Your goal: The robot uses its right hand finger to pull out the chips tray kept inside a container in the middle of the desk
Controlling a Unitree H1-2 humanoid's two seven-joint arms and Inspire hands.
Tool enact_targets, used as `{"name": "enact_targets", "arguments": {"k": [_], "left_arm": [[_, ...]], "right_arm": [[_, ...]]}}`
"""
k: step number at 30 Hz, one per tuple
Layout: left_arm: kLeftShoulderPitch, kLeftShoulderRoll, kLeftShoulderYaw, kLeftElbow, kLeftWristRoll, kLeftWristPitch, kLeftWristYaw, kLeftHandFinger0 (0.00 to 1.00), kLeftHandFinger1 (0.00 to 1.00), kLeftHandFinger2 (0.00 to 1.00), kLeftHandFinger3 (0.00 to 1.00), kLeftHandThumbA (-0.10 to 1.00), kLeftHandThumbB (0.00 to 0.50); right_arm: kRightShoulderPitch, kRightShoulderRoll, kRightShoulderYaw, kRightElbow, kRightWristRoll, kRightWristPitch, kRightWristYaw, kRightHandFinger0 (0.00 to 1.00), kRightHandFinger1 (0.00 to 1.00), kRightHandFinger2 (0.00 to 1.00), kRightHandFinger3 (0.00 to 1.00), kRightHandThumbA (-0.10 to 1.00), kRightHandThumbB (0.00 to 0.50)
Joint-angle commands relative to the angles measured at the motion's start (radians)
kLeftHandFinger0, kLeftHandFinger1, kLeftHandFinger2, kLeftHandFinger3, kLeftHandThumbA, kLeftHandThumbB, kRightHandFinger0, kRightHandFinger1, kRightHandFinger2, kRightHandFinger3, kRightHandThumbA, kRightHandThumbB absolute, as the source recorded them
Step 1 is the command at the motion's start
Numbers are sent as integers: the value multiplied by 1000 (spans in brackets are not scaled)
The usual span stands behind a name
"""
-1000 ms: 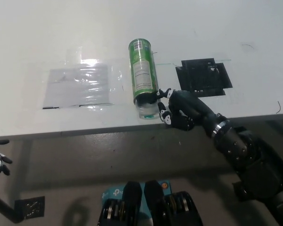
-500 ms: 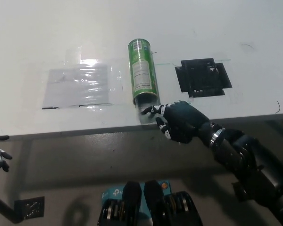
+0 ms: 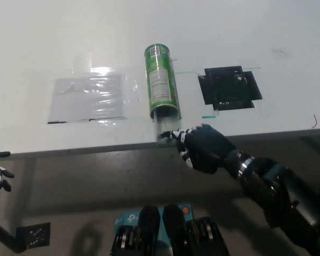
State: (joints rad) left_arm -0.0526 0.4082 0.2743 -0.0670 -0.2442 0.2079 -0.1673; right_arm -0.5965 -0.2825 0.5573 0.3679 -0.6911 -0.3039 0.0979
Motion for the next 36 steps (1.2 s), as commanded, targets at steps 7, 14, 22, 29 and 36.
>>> {"name": "enact_targets", "arguments": {"k": [7, 14, 22, 29, 36], "left_arm": [[-16, 40, 10, -27, 0, -19, -16, 335, 298, 364, 604, -100, 111], [-10, 37, 11, -33, -1, -6, -11, 353, 300, 375, 632, -100, 96], [-11, 34, 8, -33, 3, -5, -10, 349, 292, 360, 623, -100, 96], [-2, 28, 6, -30, 6, -18, -10, 328, 286, 354, 613, -100, 103], [10, 18, 10, -26, -10, -20, -12, 334, 288, 359, 609, -100, 109]], "right_arm": [[123, -34, 4, -224, -6, -4, 70, 26, 180, 722, 863, -100, 207], [173, -52, -14, -349, -1, 18, 125, 34, 178, 751, 894, -100, 191], [204, -54, -39, -390, 9, 25, 150, 46, 177, 806, 903, -100, 199], [160, -23, -102, -384, 19, 62, 147, 5, 34, 1000, 1000, -100, 189], [98, -14, -174, -412, 21, 133, 170, 52, 147, 1000, 1000, -100, 199]]}}
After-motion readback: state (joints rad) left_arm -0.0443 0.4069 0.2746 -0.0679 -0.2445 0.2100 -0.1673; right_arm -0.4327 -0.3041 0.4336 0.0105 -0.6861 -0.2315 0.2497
